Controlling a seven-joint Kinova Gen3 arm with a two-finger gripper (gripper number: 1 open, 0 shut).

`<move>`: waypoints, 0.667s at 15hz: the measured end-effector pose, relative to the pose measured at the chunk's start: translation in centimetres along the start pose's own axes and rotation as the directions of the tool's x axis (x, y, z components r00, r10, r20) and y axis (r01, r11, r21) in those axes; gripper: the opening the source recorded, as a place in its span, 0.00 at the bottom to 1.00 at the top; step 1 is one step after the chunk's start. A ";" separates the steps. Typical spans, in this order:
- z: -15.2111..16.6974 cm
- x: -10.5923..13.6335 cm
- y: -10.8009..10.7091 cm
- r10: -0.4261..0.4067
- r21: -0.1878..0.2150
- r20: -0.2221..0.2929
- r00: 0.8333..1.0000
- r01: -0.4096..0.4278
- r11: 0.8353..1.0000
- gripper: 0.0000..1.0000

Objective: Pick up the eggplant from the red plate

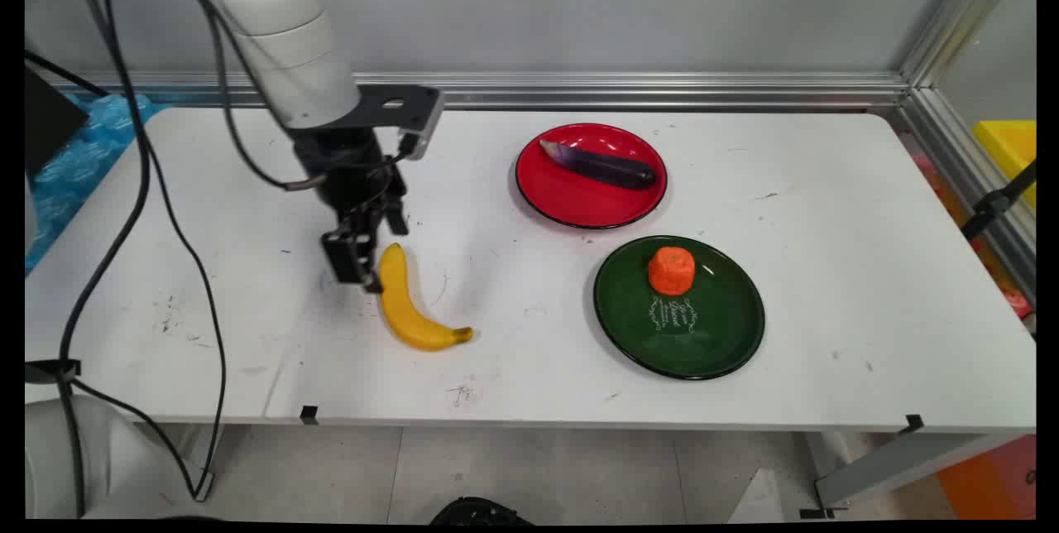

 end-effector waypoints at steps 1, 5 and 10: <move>0.1 0.7 -0.8 0.008 0.014 -0.013 1.000 -0.008 1.000 1.00; 0.2 4.2 -4.7 0.037 0.077 -0.075 0.996 -0.031 0.997 1.00; 0.3 8.5 -10.6 0.069 0.179 -0.154 0.986 -0.041 0.983 1.00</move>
